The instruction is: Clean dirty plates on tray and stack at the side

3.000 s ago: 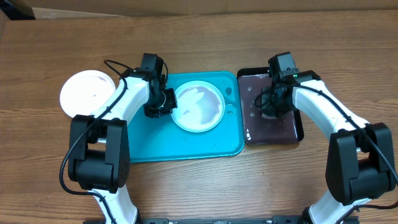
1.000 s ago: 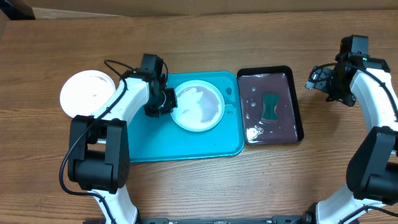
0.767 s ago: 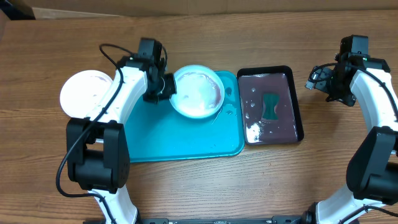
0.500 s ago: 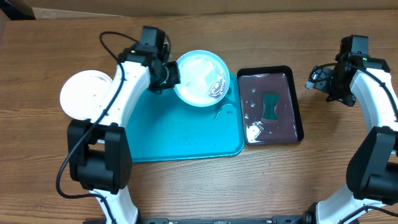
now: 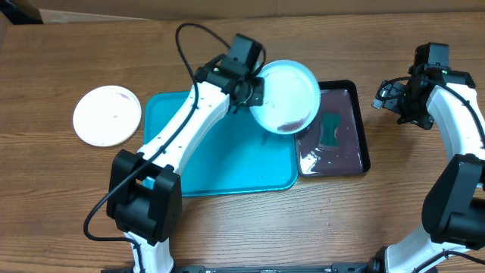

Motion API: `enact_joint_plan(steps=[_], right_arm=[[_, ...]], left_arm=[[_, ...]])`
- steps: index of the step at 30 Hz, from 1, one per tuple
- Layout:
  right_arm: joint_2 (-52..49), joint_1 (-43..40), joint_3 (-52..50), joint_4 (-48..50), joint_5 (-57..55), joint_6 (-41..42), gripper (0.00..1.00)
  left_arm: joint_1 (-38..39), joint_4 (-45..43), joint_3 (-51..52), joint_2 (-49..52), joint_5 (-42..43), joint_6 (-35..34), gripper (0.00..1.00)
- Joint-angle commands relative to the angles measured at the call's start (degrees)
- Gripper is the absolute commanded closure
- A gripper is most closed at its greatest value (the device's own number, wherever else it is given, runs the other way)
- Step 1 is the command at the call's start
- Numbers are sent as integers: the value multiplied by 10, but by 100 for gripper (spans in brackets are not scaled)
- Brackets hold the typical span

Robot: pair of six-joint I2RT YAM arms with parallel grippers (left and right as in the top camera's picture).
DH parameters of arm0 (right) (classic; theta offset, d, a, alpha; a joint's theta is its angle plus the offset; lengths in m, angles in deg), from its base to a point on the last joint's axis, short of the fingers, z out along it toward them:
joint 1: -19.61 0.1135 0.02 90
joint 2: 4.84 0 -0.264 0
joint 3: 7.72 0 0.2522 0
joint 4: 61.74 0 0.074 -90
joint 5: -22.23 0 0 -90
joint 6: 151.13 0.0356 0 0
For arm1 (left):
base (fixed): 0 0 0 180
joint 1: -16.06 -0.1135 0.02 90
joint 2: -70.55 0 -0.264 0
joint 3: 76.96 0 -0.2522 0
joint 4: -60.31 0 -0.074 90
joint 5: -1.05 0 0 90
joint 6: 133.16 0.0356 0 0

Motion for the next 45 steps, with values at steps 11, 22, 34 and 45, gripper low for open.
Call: enact_joint_plan(steps=[11,22,34,45], right_arm=[[4,-3,8,1,0,0,0],[4,-3,8,1,0,0,0],[4,-3,8,1,0,0,0],[4,-3,8,1,0,0,0]], left_arm=[[123,-10,-78,3,-294,93,96],[245,-128,-78,3,-558,247,96],[306,-405,-78,3,-734,542,96],[328,-612,-78,3,-752,735,96]])
